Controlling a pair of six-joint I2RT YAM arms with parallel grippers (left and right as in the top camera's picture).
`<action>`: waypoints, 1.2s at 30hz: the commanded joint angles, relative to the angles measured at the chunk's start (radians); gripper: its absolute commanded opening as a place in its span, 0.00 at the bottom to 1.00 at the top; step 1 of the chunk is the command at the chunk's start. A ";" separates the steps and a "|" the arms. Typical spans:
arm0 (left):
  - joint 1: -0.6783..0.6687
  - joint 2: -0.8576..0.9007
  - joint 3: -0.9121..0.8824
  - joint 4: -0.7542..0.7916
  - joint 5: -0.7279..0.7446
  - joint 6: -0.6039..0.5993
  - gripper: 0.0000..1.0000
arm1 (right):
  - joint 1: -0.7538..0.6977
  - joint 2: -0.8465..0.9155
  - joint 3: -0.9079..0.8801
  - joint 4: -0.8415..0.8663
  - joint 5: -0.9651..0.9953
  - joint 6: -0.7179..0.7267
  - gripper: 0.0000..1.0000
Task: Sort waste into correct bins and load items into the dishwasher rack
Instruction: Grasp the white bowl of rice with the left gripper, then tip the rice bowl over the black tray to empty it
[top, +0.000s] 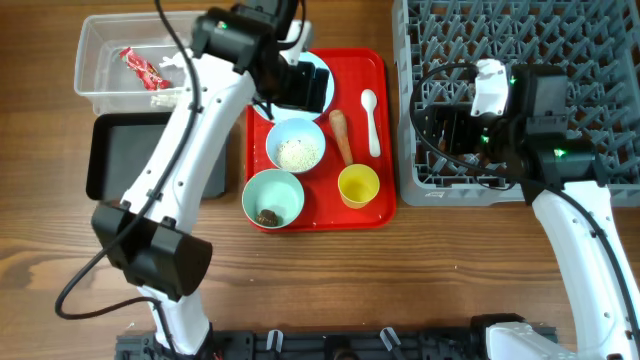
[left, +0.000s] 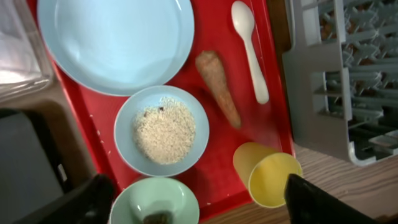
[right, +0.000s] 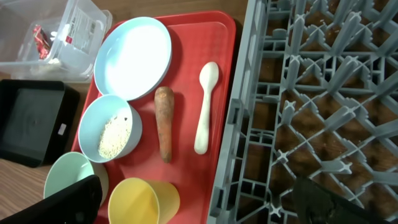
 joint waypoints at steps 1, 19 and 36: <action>-0.021 0.007 -0.103 0.080 0.011 -0.029 0.80 | 0.004 0.010 0.021 -0.002 -0.009 0.001 1.00; -0.095 0.021 -0.607 0.564 -0.060 -0.037 0.42 | 0.004 0.010 0.021 0.031 0.003 0.001 1.00; -0.118 0.011 -0.714 0.669 -0.075 -0.057 0.04 | 0.004 0.010 0.021 0.037 0.003 0.003 1.00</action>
